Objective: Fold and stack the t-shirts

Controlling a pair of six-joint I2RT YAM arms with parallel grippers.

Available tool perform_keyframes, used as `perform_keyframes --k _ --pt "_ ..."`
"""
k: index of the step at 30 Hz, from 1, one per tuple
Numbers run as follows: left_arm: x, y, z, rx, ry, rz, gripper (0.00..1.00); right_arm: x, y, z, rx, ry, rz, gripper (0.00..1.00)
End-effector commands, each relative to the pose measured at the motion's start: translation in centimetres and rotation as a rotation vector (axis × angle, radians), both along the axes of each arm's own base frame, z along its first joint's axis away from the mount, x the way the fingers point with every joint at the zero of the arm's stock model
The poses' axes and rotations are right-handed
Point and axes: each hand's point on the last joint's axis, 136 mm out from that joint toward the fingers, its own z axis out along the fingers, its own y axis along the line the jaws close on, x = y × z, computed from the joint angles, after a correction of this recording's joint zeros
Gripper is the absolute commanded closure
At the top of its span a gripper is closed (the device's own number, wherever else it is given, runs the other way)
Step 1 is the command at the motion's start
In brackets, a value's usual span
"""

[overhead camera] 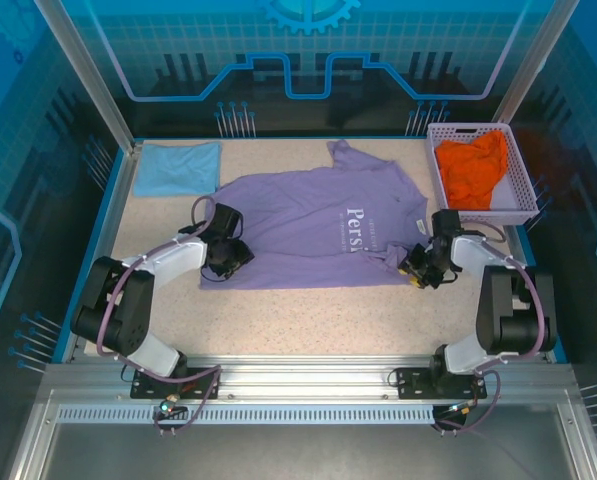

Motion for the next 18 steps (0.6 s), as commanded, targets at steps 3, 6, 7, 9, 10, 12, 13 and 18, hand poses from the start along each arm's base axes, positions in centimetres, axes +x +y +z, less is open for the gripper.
perform_keyframes --k 3,6,7,9,10,12,13,18 --pt "-2.5 3.1 -1.9 0.102 0.048 0.061 0.57 -0.5 -1.1 -1.0 -0.027 0.071 -0.071 0.64" --pt "-4.2 4.2 -2.1 0.135 0.063 0.092 0.57 -2.0 -0.8 -1.6 -0.014 0.105 -0.094 0.62" --pt "-4.6 4.5 -2.2 0.136 0.065 0.099 0.57 -2.4 -0.7 -1.7 -0.01 0.116 -0.103 0.62" --pt "-5.4 5.0 -2.4 0.136 0.072 0.112 0.57 -3.3 -0.2 -1.8 0.014 0.126 -0.109 0.62" --pt "-5.8 5.2 -2.5 0.134 0.078 0.118 0.57 -3.8 -0.1 -1.8 0.016 0.13 -0.114 0.62" --pt "-6.7 5.7 -2.6 0.133 0.086 0.131 0.57 -4.5 -0.1 -1.5 0.008 0.129 -0.115 0.62" --pt "-7.1 5.9 -2.6 0.132 0.087 0.14 0.56 -5.0 0.0 -1.5 0.007 0.13 -0.118 0.62" --pt "-9.2 6.8 -2.3 0.118 0.085 0.179 0.56 -7.0 0.4 -0.8 0.014 0.126 -0.135 0.59"
